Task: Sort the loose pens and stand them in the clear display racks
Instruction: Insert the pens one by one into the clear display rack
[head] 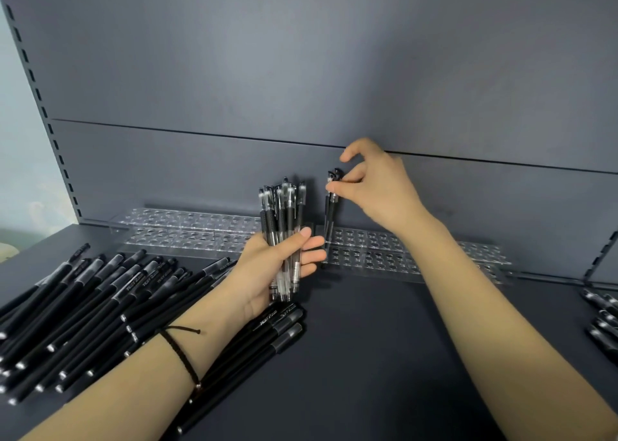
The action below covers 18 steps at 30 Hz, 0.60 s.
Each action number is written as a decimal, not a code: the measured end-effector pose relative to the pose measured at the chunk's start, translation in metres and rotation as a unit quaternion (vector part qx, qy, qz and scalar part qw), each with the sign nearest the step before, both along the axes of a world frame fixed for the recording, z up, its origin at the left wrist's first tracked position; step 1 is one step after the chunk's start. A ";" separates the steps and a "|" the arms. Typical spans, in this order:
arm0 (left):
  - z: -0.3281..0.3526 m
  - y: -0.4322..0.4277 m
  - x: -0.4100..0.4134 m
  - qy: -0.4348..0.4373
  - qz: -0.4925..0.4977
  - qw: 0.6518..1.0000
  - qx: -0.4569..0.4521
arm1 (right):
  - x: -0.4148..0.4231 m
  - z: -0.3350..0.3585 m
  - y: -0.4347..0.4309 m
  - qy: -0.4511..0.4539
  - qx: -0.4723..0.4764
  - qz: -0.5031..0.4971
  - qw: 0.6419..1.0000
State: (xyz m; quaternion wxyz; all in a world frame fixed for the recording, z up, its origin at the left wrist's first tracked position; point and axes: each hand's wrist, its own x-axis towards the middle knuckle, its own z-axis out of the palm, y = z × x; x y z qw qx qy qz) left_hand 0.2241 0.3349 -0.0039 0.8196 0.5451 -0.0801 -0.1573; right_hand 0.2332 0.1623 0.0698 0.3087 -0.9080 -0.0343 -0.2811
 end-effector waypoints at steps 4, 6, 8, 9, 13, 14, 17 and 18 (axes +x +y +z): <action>0.002 0.001 -0.003 -0.014 -0.025 0.999 -0.027 | -0.008 0.007 0.006 -0.077 -0.025 -0.025 0.996; 0.003 0.001 -0.004 -0.023 -0.037 0.998 -0.038 | -0.013 0.012 0.011 -0.025 -0.004 0.039 0.999; 0.003 0.001 -0.005 -0.032 -0.047 0.997 -0.045 | -0.016 0.013 0.016 0.049 0.018 0.101 0.994; 0.003 0.001 -0.006 -0.036 -0.049 0.997 -0.046 | -0.017 0.012 0.017 0.066 0.042 0.116 0.990; 0.002 0.000 -0.003 -0.036 -0.042 0.996 -0.066 | -0.016 0.016 0.012 0.058 0.229 0.136 0.962; 0.002 0.001 -0.002 -0.031 -0.036 0.997 -0.066 | -0.015 0.019 0.008 0.032 0.280 0.133 0.950; -0.003 0.001 0.002 -0.028 -0.012 0.999 -0.024 | -0.010 0.024 -0.011 -0.066 0.310 0.067 0.946; -0.004 0.001 0.003 -0.026 -0.005 1.000 -0.009 | -0.007 0.023 -0.017 -0.097 0.277 0.030 0.956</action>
